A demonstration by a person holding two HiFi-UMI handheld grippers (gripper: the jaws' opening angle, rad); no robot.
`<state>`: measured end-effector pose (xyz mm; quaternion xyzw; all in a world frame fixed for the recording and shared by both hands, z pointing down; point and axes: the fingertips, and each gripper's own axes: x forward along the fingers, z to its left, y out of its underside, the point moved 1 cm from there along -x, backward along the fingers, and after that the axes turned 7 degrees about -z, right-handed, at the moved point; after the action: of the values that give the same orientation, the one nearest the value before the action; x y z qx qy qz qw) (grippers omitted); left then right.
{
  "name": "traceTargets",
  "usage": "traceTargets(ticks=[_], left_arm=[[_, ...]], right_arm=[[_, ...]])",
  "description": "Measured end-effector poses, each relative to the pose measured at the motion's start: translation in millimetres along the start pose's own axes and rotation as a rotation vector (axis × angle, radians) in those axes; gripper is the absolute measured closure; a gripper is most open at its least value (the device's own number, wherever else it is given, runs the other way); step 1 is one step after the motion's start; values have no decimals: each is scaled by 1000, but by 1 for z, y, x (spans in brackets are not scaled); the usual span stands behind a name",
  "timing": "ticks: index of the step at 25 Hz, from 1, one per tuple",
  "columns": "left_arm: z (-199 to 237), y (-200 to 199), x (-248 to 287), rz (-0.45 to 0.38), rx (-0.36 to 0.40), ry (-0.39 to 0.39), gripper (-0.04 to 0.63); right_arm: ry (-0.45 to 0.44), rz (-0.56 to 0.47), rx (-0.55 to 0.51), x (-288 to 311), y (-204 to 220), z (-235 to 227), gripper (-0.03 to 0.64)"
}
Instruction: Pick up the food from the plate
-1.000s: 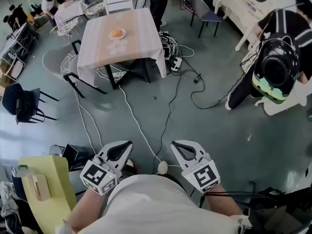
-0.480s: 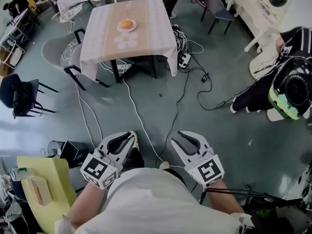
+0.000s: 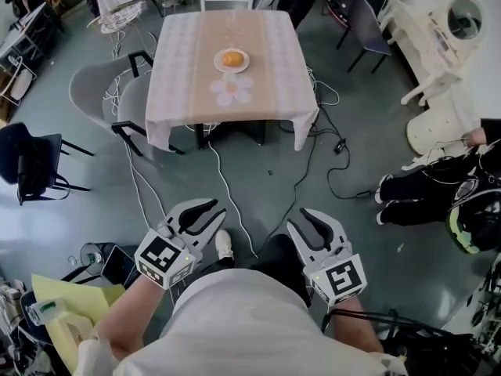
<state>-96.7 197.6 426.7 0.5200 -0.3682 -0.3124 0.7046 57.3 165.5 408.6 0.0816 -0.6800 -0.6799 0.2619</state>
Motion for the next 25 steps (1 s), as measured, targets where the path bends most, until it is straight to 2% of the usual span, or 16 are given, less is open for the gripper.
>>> traceTargets(ticks=[3,7,13,16,19,22,25], left_arm=[[36,-2,12,-16,-19,-31,497],[81,-14,56,-29,-22,-68,485],[158,-38,122,-7,-12,-188,468],[186,-49,163,18,8,-215,441],[222,-59,202,37,31,-237,418],[260,-57,231,94,41,-233,403],[301,-50,260,166,105,-211,390]], right_arm=[[-15,18,-6,28,-1,-10,483],[-37,28,0,64,-1,-59,485],[-170,-8,-55,133,-24,-129,483],[-217,-27,-75,151,-32,-166,483],[-231,-8,-76,169,-26,-202,483],[-222,7,-58,185,-23,-227,482],[-183,30,-29,202,-20,-248,480]])
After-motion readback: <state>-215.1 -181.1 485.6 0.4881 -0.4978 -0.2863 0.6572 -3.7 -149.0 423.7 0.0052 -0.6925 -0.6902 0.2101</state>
